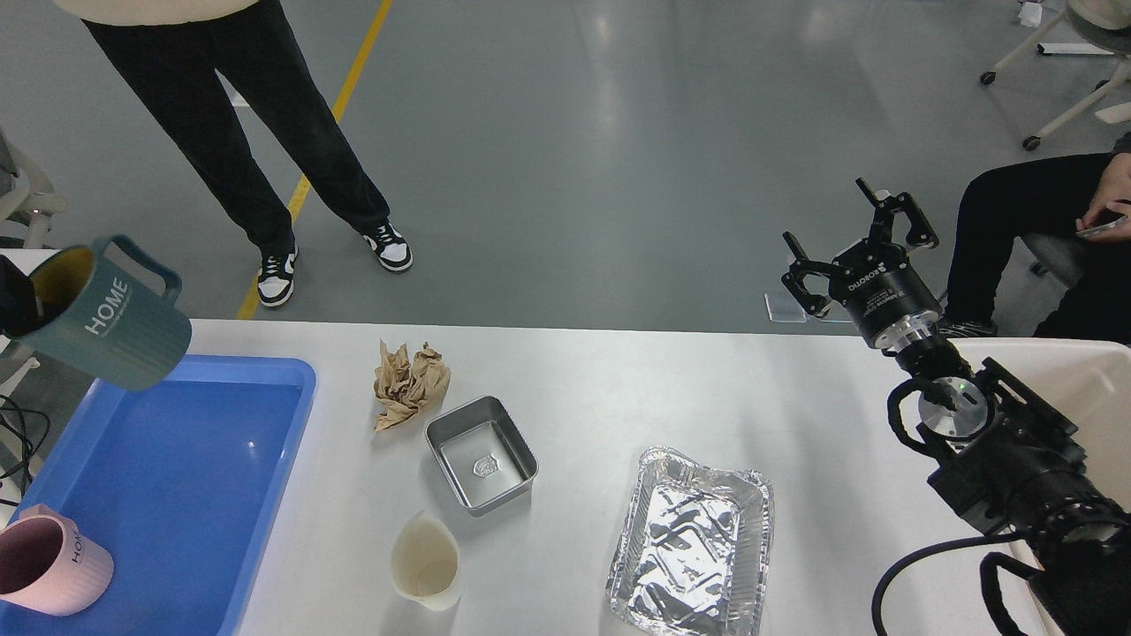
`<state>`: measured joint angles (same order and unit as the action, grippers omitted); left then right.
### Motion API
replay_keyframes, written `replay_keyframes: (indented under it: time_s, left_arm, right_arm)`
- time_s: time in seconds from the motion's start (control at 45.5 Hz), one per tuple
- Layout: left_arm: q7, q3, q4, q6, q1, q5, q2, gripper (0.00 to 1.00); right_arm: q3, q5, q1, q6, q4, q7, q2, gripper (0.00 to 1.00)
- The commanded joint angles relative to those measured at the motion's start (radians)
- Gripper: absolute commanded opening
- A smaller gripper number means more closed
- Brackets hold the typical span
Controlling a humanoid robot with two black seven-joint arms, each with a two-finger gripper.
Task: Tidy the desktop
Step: 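Carry the teal mug over the blue tray and set it down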
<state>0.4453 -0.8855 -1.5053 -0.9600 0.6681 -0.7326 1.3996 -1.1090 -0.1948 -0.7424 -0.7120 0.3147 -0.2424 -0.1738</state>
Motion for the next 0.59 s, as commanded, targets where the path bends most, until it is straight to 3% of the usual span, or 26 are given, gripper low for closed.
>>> replay_keyframes:
  time_s: [0.0, 0.418, 0.572]
  left_arm:
    - [-0.010, 0.039, 0.049, 0.000, -0.007, -0.083, -0.051, 0.00]
    - [-0.059, 0.031, 0.083, 0.000, -0.229, -0.340, -0.226, 0.00]
    - [-0.102, 0.031, 0.083, 0.000, -0.300, -0.427, -0.246, 0.00]
  right_arm:
    - [0.000, 0.000, 0.000, -0.001, 0.000, 0.000, -0.001, 1.00]
    - [0.000, 0.000, 0.020, -0.003, 0.015, 0.000, -0.018, 1.00]
    - [0.000, 0.000, 0.034, -0.006, 0.017, -0.002, -0.024, 1.00]
